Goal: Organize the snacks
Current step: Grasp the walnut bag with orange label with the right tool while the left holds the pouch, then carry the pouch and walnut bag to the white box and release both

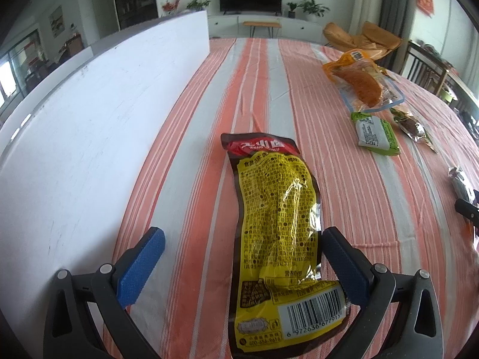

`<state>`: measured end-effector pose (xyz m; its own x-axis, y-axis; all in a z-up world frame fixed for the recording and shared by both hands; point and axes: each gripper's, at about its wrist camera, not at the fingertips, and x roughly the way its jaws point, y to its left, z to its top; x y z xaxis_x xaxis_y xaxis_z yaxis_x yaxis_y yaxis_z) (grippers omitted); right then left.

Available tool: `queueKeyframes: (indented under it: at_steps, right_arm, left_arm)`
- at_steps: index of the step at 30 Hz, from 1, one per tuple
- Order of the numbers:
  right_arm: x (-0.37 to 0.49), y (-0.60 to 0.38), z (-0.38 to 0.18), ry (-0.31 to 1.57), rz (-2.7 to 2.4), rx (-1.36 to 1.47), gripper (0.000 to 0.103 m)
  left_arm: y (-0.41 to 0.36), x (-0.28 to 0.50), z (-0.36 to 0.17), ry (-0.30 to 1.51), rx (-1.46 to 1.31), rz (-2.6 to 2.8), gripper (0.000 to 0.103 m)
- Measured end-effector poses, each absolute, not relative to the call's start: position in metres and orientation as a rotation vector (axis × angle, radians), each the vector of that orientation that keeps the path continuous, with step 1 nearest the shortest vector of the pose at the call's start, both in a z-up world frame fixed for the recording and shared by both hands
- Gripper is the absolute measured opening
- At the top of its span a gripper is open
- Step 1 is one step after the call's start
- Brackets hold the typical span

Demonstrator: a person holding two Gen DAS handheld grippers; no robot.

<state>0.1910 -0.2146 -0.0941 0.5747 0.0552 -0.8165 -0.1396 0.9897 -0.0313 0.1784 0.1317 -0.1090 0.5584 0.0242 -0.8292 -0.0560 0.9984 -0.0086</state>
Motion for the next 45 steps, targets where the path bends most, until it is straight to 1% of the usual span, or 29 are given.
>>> queueKeyframes:
  at_steps: [2, 3, 4, 5, 6, 7, 8, 13, 15, 18, 20, 23, 26, 28, 29, 30, 31, 32, 33, 34, 36, 39, 41, 44, 45]
  right_arm:
    - [0.199, -0.214, -0.093, 1.010, 0.130, -0.108, 0.103]
    - [0.205, -0.213, -0.092, 1.065, 0.147, -0.115, 0.102]
    - [0.209, -0.214, -0.091, 1.096, 0.155, -0.117, 0.093]
    - [0.211, -0.216, -0.087, 1.108, 0.156, -0.111, 0.082]
    - [0.212, -0.218, -0.083, 1.106, 0.156, -0.110, 0.074]
    - [0.212, -0.221, -0.081, 1.117, 0.165, -0.080, 0.072]
    - [0.212, -0.228, -0.079, 1.127, 0.174, -0.026, 0.072]
    - [0.191, -0.258, -0.065, 1.093, 0.234, 0.285, 0.071]
    - [0.184, -0.261, -0.054, 1.065, 0.297, 0.403, 0.071]
    - [0.184, -0.240, -0.030, 1.031, 0.404, 0.496, 0.071]
    - [0.191, -0.208, -0.009, 1.010, 0.487, 0.509, 0.071]
    - [0.201, -0.131, 0.028, 0.981, 0.667, 0.503, 0.071]
    - [0.208, -0.023, 0.063, 0.965, 0.877, 0.447, 0.072]
    - [0.208, 0.036, 0.073, 0.973, 0.968, 0.404, 0.073]
    - [0.208, 0.069, 0.076, 0.975, 1.007, 0.369, 0.073]
    - [0.206, 0.100, 0.077, 0.971, 1.039, 0.331, 0.078]
    - [0.206, 0.125, 0.076, 0.969, 1.057, 0.298, 0.081]
    - [0.205, 0.149, 0.072, 0.976, 1.067, 0.261, 0.093]
    - [0.204, 0.168, 0.067, 0.991, 1.075, 0.232, 0.095]
    - [0.202, 0.178, 0.063, 1.002, 1.073, 0.212, 0.095]
    - [0.197, 0.179, 0.056, 0.997, 1.065, 0.184, 0.095]
    - [0.192, 0.143, 0.042, 0.932, 0.990, 0.104, 0.096]
    - [0.189, 0.103, 0.028, 0.893, 0.891, 0.038, 0.096]
    - [0.194, 0.022, -0.011, 0.868, 0.681, -0.059, 0.096]
    - [0.194, -0.008, -0.023, 0.864, 0.595, -0.094, 0.096]
  left_arm:
    - [0.131, 0.179, -0.107, 1.025, -0.023, 0.013, 0.102]
    - [0.131, 0.177, -0.105, 1.023, -0.018, 0.003, 0.090]
    - [0.131, 0.174, -0.101, 0.998, -0.014, -0.023, 0.078]
    - [0.130, 0.171, -0.097, 0.984, 0.002, -0.041, 0.053]
    - [0.130, 0.171, -0.097, 0.998, 0.012, -0.037, 0.052]
    - [0.133, 0.169, -0.095, 1.000, -0.008, -0.054, 0.052]
    - [0.135, 0.167, -0.093, 0.999, -0.028, -0.067, 0.051]
    - [0.145, 0.143, -0.072, 0.947, -0.203, -0.177, 0.050]
    - [0.149, 0.134, -0.051, 0.903, -0.269, -0.226, 0.050]
    - [0.167, 0.127, -0.016, 0.833, -0.345, -0.255, 0.051]
    - [0.190, 0.124, 0.009, 0.780, -0.357, -0.227, 0.051]
    - [0.249, 0.118, 0.044, 0.731, -0.355, -0.107, 0.052]
    - [0.308, 0.116, 0.054, 0.740, -0.309, 0.076, 0.053]
    - [0.340, 0.118, 0.052, 0.756, -0.295, 0.160, 0.054]
    - [0.356, 0.120, 0.048, 0.769, -0.293, 0.198, 0.061]
    - [0.372, 0.122, 0.043, 0.788, -0.292, 0.239, 0.073]
    - [0.385, 0.123, 0.038, 0.803, -0.291, 0.278, 0.079]
    - [0.396, 0.119, 0.032, 0.813, -0.288, 0.326, 0.081]
    - [0.406, 0.113, 0.028, 0.816, -0.287, 0.380, 0.081]
    - [0.411, 0.107, 0.028, 0.806, -0.295, 0.400, 0.081]
    - [0.413, 0.095, 0.026, 0.766, -0.330, 0.404, 0.082]
    - [0.399, 0.079, 0.026, 0.733, -0.373, 0.370, 0.082]
    - [0.378, 0.067, 0.027, 0.718, -0.376, 0.305, 0.082]
    - [0.330, 0.062, 0.035, 0.700, -0.359, 0.145, 0.082]
    - [0.300, 0.065, 0.037, 0.704, -0.344, 0.056, 0.083]
